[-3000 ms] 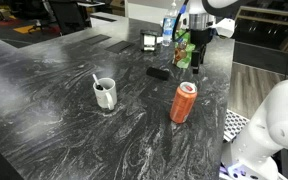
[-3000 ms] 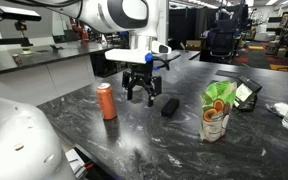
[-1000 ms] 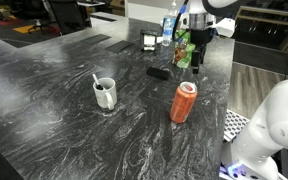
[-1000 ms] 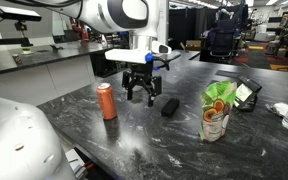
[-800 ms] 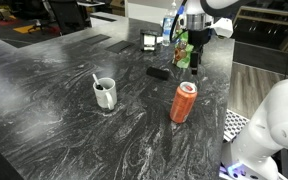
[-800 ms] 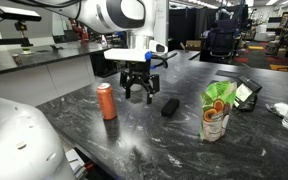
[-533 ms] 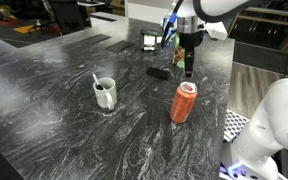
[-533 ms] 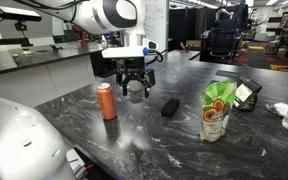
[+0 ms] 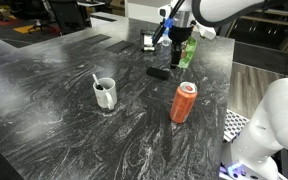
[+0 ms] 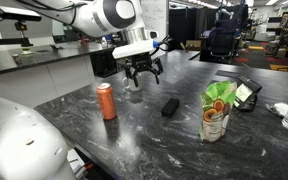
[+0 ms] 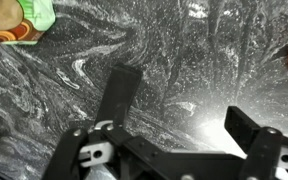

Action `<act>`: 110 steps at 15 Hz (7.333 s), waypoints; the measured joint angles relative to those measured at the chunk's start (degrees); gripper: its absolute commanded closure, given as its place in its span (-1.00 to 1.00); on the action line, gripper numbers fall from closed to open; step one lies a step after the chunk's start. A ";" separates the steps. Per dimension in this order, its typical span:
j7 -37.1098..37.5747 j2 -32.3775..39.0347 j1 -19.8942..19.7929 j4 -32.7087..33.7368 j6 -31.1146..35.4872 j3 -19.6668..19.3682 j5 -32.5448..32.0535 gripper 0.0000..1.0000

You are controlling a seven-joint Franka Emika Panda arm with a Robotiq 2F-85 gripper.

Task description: Remove the marker from the mug

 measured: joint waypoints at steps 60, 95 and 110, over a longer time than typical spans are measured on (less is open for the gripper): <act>-71.99 25.39 10.44 10.69 23.75 3.21 57.72 -1.00; -74.52 31.05 6.51 18.03 16.53 6.49 57.64 0.91; -71.85 28.85 6.46 23.11 16.70 7.66 46.69 0.91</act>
